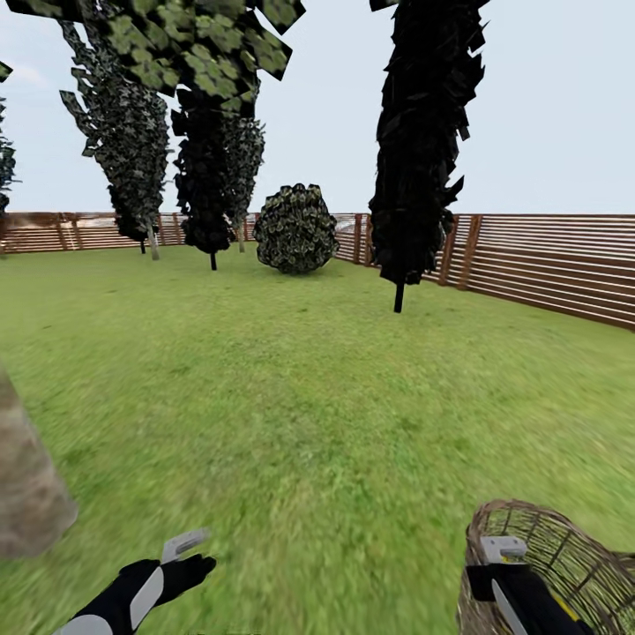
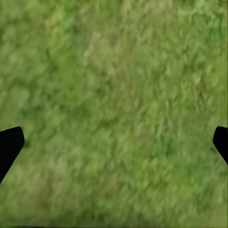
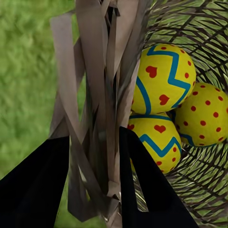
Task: Take the three Easter eggs out of the wicker basket on the lawn in the garden, then place them on the lawn next to a single tree (choose any tree) so that all three eggs are next to the same tree and none are left in the basket.
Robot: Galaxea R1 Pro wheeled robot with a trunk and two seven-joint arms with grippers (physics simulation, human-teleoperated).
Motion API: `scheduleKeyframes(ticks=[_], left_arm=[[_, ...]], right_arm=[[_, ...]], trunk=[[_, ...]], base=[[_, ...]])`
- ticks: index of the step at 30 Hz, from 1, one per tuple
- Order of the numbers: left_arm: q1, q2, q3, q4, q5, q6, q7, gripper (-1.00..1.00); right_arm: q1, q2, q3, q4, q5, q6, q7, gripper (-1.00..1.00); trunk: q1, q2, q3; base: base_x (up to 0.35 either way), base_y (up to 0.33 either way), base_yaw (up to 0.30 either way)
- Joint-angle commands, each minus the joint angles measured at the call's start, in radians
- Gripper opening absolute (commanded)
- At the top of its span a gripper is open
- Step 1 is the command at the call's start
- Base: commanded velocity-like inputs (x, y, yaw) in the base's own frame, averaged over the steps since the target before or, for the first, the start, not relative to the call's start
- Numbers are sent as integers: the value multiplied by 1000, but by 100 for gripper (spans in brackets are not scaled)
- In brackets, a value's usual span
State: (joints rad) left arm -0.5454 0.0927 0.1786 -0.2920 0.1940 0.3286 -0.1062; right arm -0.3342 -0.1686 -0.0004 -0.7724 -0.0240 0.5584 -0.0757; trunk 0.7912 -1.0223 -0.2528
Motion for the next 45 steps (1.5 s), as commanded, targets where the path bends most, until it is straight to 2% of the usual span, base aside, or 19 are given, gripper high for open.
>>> scheduleKeyframes(ticks=[1,22,34,39,42,45], left_arm=[[-1,1,5,-1,4,7,-3,100],[-1,0,3,-1,2,9,-3,100],[-1,-1,2,1,2,9,-1,100],[-1,0,2,1,1,10,-1,100],[-1,0,2,1,1,10,-1,100],[-1,1,2,0,1,15,-1,100]], right_arm=[[0,0,0,-2,8,6,-4,-100],[0,5,6,-2,13,6,-7,-100],[0,22,10,-3,13,6,-7,-100],[0,38,10,-5,16,6,-7,-100],[0,41,38,-4,16,5,-8,-100],[0,40,45,-4,16,5,-9,-100]], trunk=[[-4,6,2],[-84,153,76],[-130,237,118],[-149,272,135],[-161,293,146],[-172,314,157]], base=[[0,0,295],[0,0,295],[0,0,295],[0,0,295],[0,0,295],[0,0,295]])
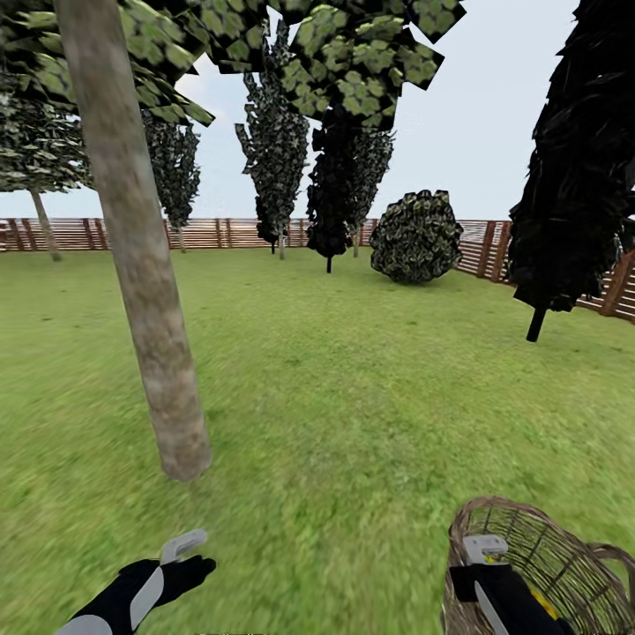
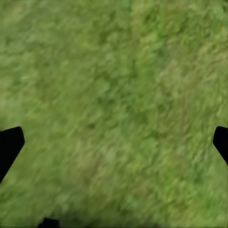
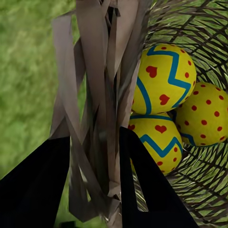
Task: Take the three Easter eggs out of the wicker basket on the lawn in the garden, then place them on the lawn next to a single tree (choose any tree) so that all three eggs are next to the same tree and none are left in the basket.
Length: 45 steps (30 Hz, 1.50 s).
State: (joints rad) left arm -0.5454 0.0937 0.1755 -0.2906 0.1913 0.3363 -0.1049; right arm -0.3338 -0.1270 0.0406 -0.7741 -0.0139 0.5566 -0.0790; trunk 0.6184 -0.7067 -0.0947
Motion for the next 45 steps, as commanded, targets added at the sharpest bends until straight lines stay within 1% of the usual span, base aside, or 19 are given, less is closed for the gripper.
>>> scheduleKeyframes(ticks=[1,12,31,34,40,43,45], left_arm=[[-1,0,6,-1,4,7,-3,100],[-1,7,6,-2,4,9,-3,100],[-1,6,7,-2,5,9,-4,100],[-1,6,6,-2,5,9,-4,100],[-1,6,7,-3,5,7,-4,100],[-1,6,8,-3,5,8,-4,100],[-1,6,9,-4,6,28,-4,100]], right_arm=[[-1,-2,4,-2,6,6,-5,-100],[-1,-2,4,-2,6,6,-5,-100],[-1,0,5,-2,6,6,-5,-100],[-1,0,19,-2,6,6,-5,-100],[-1,0,21,-2,6,6,-5,-100],[-1,1,22,-1,6,6,-5,-100],[-1,2,39,-1,6,6,-5,-100]], trunk=[[-4,6,2],[-46,83,41],[-119,216,108],[-130,237,118],[-153,279,140],[-153,279,140],[-153,279,140]], base=[[0,0,295],[0,0,296],[0,0,295],[0,0,295],[0,0,295],[0,0,155],[229,0,12]])
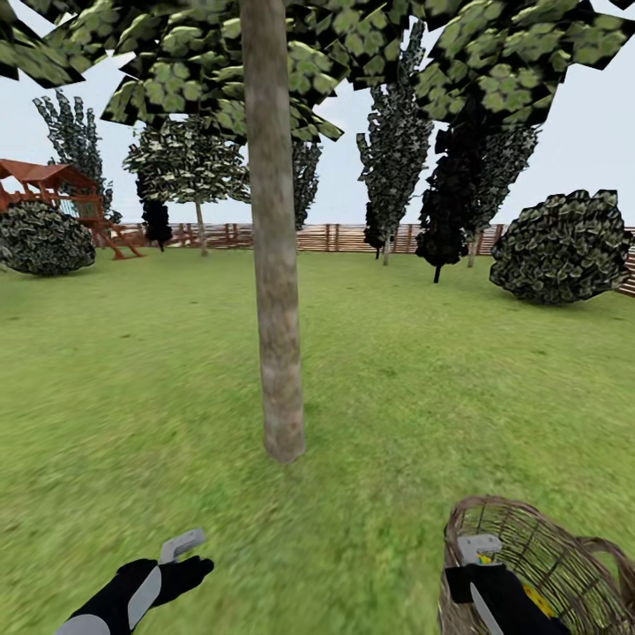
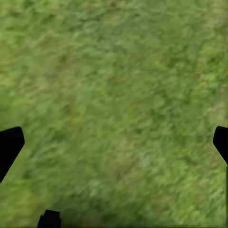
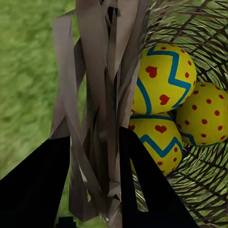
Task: Take the three Easter eggs out of the wicker basket on the lawn in the garden, then place them on the lawn next to a single tree (choose any tree) so that all three eggs are next to the same tree and none are left in the basket.
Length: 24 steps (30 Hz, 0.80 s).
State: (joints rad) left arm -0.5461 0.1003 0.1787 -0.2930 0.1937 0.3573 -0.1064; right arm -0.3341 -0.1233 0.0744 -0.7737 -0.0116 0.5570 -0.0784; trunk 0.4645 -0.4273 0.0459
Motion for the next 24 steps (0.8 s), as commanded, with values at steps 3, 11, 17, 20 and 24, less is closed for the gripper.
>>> scheduleKeyframes(ticks=[3,11,17,20,24], left_arm=[[0,1,7,-6,4,13,-3,100],[0,1,7,-8,4,13,-3,100],[0,1,7,-8,4,13,-3,100],[0,1,7,-8,4,12,-3,100],[0,0,7,-8,4,12,-3,100]], right_arm=[[0,-2,17,-1,2,6,-6,-100],[0,-3,18,-1,4,6,-6,-100],[0,-4,18,-1,4,6,-6,-100],[0,-3,27,-1,4,6,-6,-100],[0,-4,47,0,4,6,-6,-100]], trunk=[[1,-1,0],[1,-1,3],[1,-1,5],[1,-1,6],[1,-1,7]], base=[[332,0,72],[345,0,263],[345,0,282],[345,0,282],[345,0,282]])
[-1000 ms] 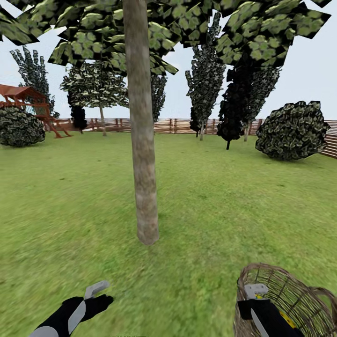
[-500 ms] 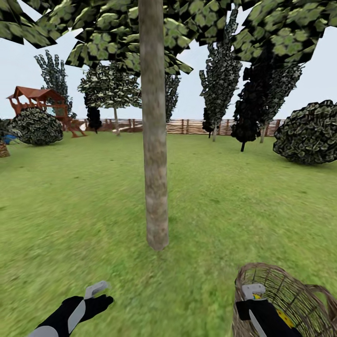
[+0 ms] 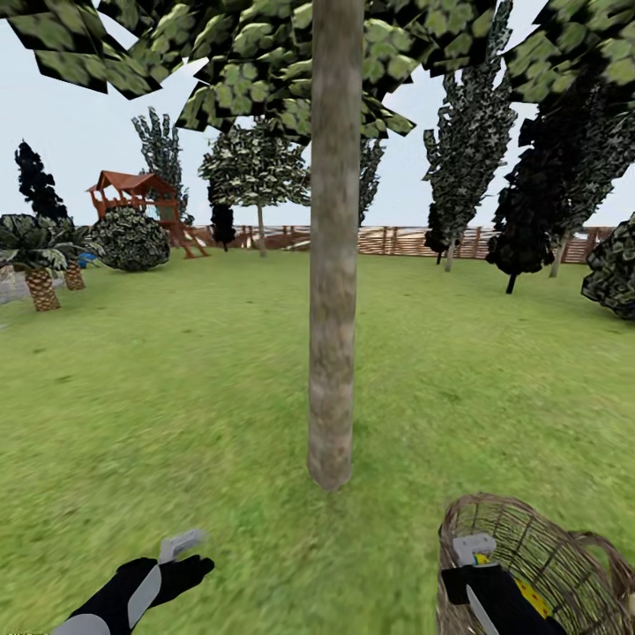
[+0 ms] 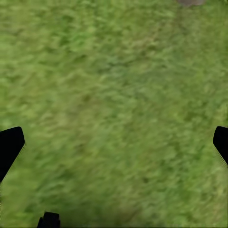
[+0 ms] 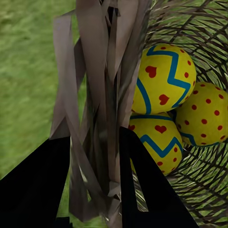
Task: Take the three Easter eggs out of the wicker basket on the lawn in the garden, then place them on the lawn next to a single tree (choose any tree) so that all three eggs are next to the same tree and none are left in the basket.
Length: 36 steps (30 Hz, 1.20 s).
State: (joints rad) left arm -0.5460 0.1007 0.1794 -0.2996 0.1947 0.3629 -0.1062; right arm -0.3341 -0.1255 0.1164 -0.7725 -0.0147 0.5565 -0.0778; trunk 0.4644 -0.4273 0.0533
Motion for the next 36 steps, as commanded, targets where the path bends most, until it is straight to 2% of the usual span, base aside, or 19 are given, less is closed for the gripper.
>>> scheduleKeyframes(ticks=[1,7,36], left_arm=[[0,-1,6,-1,3,7,-3,100],[0,-4,3,-1,3,2,-3,100],[0,-7,0,-1,3,7,-3,100]], right_arm=[[0,-2,7,-1,7,6,-7,-100],[0,-3,7,-2,6,6,-7,-100],[0,-5,2,-2,1,8,-7,-100]], trunk=[[1,-1,0],[1,-1,2],[112,-204,-89]], base=[[345,0,282],[251,0,207],[1,0,1]])
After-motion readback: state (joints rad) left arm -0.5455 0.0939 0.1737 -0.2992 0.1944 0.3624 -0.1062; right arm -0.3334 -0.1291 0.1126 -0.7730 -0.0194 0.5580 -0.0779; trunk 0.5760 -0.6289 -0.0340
